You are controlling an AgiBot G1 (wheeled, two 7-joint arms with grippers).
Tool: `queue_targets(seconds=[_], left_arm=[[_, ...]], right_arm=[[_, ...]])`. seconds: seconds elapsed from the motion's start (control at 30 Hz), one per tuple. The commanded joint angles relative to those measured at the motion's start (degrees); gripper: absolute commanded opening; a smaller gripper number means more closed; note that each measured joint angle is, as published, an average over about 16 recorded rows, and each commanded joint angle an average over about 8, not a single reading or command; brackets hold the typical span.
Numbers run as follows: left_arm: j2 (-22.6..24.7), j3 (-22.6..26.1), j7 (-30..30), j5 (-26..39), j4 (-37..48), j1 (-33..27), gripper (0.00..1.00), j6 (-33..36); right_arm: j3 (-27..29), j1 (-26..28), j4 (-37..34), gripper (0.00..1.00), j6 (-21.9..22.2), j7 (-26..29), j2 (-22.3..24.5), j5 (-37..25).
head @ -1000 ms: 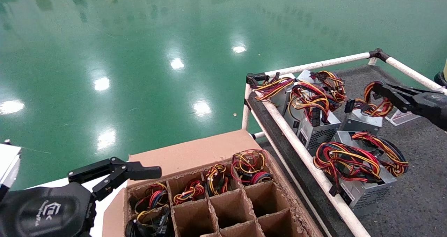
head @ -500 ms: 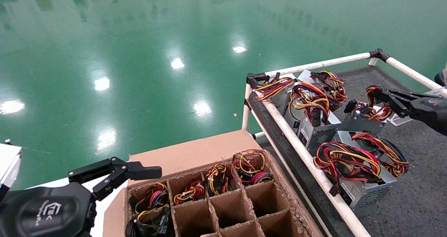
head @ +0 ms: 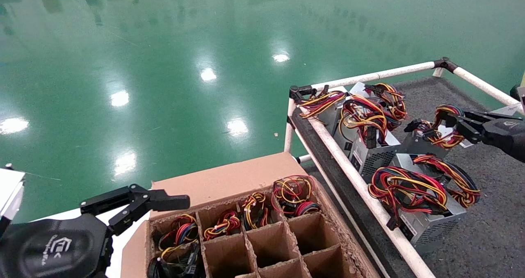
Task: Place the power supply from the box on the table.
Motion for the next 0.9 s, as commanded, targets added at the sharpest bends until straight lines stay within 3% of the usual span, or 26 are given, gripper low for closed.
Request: queue_targets(seconds=[0.03, 0.47, 0.9], left_arm=[[0.0, 0.0, 0.0, 0.0, 0.0, 0.0, 1.0, 0.0], [0.0, 0.0, 0.0, 0.0, 0.0, 0.0, 1.0, 0.0], [0.0, 0.0, 0.0, 0.0, 0.0, 0.0, 1.0, 0.0]], right_arm=[[0.0, 0.0, 0.0, 1.0, -0.1, 0.0, 0.0, 0.0], [0.3, -0.4, 1.0, 1.0, -0.6, 0.5, 0.1, 0.4], [1.8, -7.4, 15.1, 1.0, -4.8, 5.2, 1.7, 4.3]])
